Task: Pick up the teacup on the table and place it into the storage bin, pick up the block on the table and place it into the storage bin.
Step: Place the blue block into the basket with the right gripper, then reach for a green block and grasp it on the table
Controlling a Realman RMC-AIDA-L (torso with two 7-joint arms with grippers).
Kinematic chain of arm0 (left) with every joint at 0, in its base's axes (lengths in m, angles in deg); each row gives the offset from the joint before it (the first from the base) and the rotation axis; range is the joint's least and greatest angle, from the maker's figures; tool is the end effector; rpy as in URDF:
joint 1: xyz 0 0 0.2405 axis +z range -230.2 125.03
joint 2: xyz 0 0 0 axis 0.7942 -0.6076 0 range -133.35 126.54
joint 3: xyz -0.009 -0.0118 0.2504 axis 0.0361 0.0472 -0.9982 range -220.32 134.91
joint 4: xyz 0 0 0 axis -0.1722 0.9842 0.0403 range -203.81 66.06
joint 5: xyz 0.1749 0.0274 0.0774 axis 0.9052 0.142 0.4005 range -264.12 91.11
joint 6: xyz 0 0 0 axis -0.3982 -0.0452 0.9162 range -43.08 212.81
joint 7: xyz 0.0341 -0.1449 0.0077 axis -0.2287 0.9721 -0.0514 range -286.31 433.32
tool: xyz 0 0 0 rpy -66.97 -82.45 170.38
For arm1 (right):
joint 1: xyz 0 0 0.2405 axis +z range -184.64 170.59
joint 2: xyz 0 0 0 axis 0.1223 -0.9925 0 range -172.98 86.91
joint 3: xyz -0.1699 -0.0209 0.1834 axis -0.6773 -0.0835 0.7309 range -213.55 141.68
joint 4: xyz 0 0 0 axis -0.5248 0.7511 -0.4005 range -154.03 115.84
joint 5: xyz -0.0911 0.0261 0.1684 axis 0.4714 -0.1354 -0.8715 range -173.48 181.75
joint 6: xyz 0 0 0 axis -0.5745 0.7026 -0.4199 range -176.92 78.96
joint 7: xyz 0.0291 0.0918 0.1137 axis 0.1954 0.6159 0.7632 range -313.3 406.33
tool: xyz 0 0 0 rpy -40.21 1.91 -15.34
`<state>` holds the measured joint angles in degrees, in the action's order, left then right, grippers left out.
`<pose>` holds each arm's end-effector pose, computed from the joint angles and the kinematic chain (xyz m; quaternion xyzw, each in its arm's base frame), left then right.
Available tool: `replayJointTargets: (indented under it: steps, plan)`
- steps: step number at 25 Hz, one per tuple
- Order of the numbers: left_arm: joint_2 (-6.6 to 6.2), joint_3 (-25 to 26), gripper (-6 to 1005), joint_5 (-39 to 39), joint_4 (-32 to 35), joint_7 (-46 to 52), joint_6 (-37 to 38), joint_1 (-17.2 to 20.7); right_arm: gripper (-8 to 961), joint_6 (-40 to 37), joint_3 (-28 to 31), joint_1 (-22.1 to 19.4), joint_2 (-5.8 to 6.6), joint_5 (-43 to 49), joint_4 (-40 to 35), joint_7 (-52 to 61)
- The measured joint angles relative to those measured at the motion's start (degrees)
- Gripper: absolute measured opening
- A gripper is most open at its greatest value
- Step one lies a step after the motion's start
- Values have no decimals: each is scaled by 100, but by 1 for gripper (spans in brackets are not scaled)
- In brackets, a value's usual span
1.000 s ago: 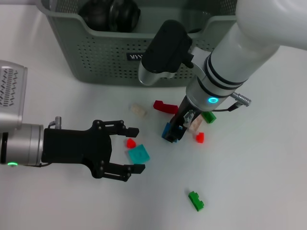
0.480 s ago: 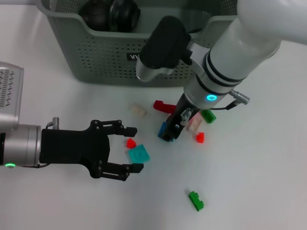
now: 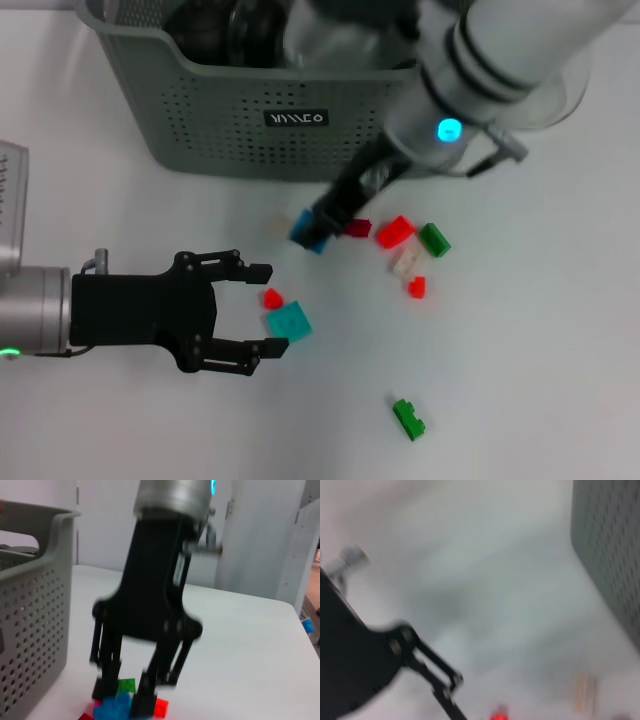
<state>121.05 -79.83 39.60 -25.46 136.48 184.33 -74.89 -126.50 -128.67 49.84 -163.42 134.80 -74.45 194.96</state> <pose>-0.2668 0.2463 -0.0287 -0.9695 -0.1158 -0.2044 0.0692 0.0776 0.3498 -0.0911 -0.9620 0.2310 -0.1362 0.0522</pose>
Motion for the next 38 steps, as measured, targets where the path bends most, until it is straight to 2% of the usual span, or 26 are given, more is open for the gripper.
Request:
replayJointTargets:
  steps: [4,7,10,13,15,18,25,29,32,38]
  plan:
    - [0,83,847,3,20,1,121,37,422,-555,858,2,10,-330,-585,-196]
    - [-4,157,847,3,25,2,199,44,422,-911,1723,58,31,-522,-1021,-321]
    - [-9,170,847,3,22,27,209,36,422,-979,2588,177,108,-549,-1233,-354]
    - [-9,170,847,3,14,31,210,25,421,-729,3063,257,218,-471,-1201,-388]
    - [-9,170,847,3,8,31,209,14,421,-283,3150,280,283,-288,-1053,-395]
    - [-9,166,847,-3,2,31,210,-6,421,430,3112,380,312,127,-591,-422]
    - [-8,151,847,-16,0,34,206,-12,422,1756,3043,974,183,1168,1053,-639]
    - [-8,159,847,-15,0,45,204,-10,402,1974,2920,1096,105,1418,1315,-688]
    - [-9,164,847,-16,0,46,204,-10,382,2007,2834,1096,92,1430,1328,-710]
    - [-8,164,847,-18,0,48,204,-10,454,1947,2830,1051,84,1396,1171,-712]
